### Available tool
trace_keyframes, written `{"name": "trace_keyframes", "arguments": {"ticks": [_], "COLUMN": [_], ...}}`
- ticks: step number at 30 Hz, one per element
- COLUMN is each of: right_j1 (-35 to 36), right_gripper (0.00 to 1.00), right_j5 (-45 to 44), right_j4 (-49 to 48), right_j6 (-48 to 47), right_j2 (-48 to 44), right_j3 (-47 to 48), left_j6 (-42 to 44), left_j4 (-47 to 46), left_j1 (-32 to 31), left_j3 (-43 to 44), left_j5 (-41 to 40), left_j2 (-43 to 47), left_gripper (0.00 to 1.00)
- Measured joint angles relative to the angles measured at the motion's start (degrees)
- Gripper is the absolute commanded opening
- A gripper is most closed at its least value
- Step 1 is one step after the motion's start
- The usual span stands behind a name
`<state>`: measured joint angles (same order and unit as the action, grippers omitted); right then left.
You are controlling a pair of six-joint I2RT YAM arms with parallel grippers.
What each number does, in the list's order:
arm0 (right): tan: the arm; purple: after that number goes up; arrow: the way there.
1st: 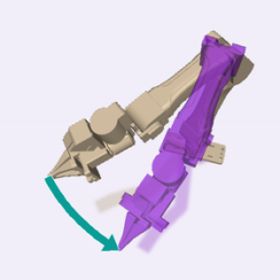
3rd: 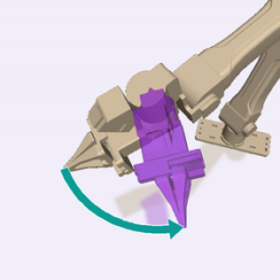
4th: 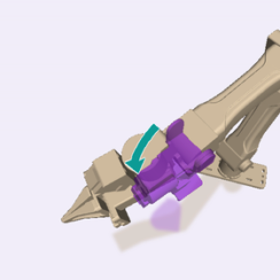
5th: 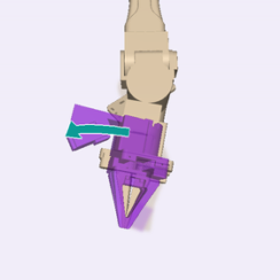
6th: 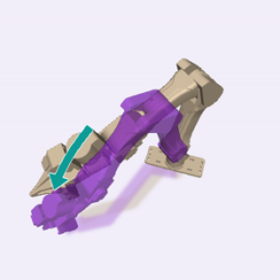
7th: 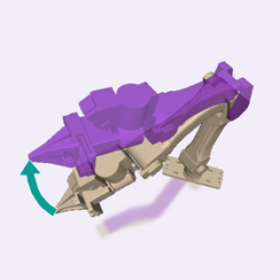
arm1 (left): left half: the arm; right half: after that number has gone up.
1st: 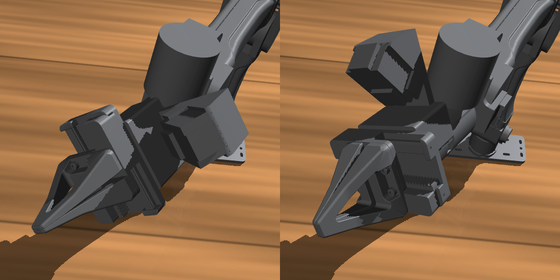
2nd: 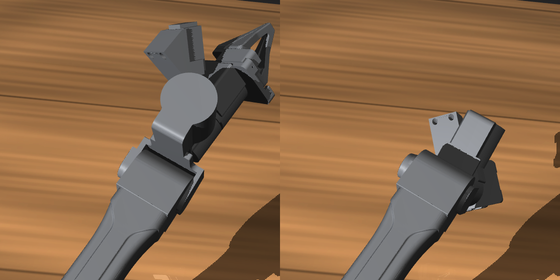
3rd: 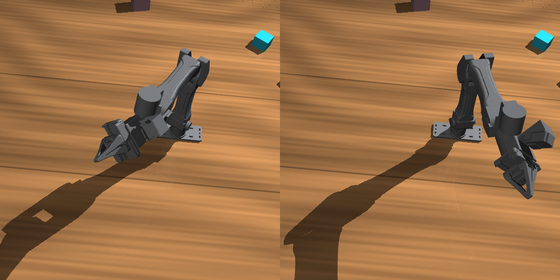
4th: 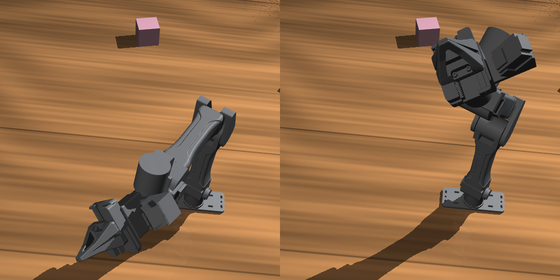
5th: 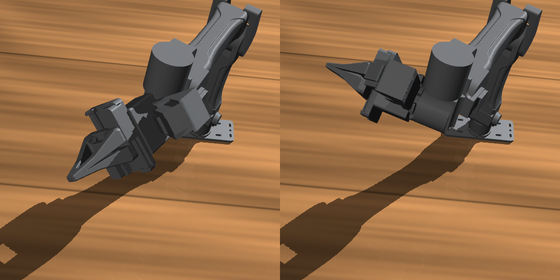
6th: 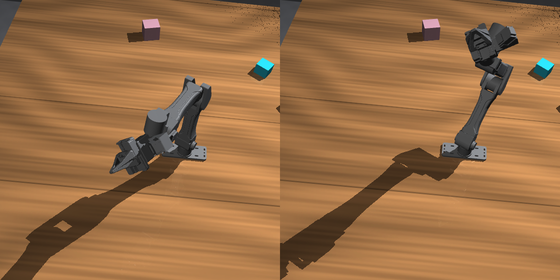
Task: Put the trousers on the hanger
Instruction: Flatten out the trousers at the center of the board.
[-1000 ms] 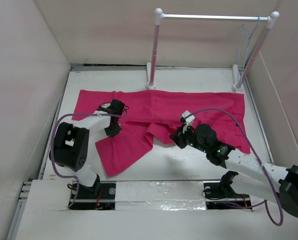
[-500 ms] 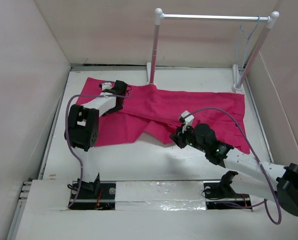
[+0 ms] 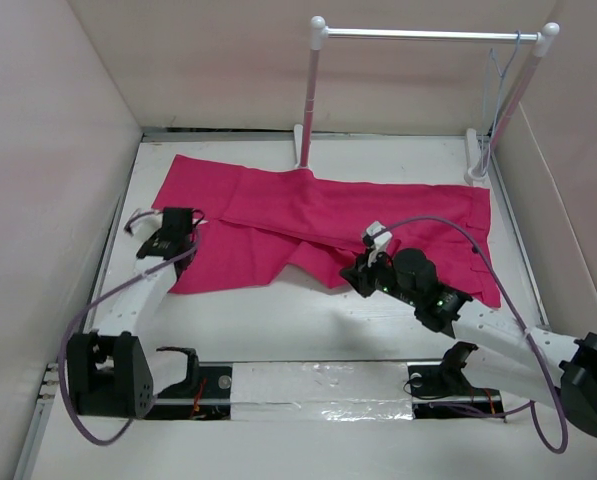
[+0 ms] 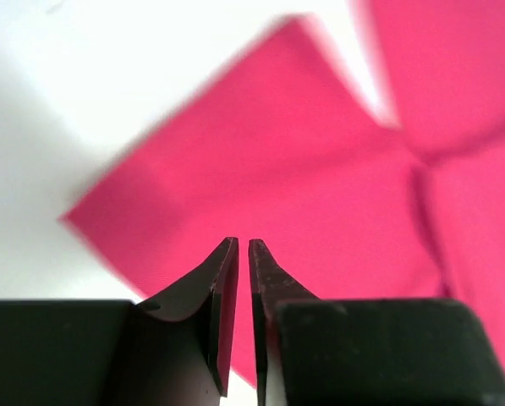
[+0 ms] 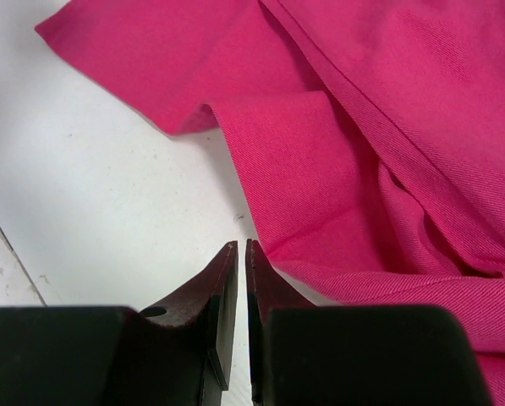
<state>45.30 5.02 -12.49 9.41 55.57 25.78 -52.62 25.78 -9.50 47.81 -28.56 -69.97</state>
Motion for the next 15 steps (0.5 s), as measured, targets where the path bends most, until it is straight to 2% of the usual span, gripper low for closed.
{"name": "trace_keyframes", "arguments": {"ticks": [1,2,4,5,6,9,12,15], "right_j1": [0.0,0.0,0.0,-0.2,-0.3,-0.6,-0.6,-0.6], "right_gripper": [0.15,0.14,0.15,0.15,0.15,0.15,0.15,0.15], "right_j5": [0.1,0.2,0.4,0.4,0.4,0.6,0.7,0.8], "right_j4": [0.1,0.1,0.1,0.1,0.1,0.1,0.1,0.1], "right_j6": [0.0,0.0,0.0,0.0,0.0,0.0,0.0,0.0], "right_j2": [-0.3,-0.5,-1.1,-1.5,-2.0,-3.3,-4.1,-4.6], "right_j3": [-0.1,-0.1,-0.2,-0.2,-0.3,-0.5,-0.5,-0.5], "left_j6": [-0.9,-1.8,-3.2,-3.9,-4.3,-5.9,-7.2,-8.1], "left_j4": [-1.7,-2.4,-2.4,-1.9,-1.2,0.9,1.5,0.6], "left_j1": [3.6,7.0,12.8,14.1,14.5,14.5,14.5,14.5], "left_j3": [-3.9,-7.7,-13.7,-15.7,-17.0,-17.6,-17.7,-18.4], "left_j5": [2.0,4.3,7.4,8.7,9.7,11.2,11.2,11.2], "left_j2": [2.6,4.5,6.1,6.1,6.1,6.5,9.3,12.0], "left_gripper": [0.13,0.22,0.30,0.39,0.40,0.58,0.63,0.59]}}
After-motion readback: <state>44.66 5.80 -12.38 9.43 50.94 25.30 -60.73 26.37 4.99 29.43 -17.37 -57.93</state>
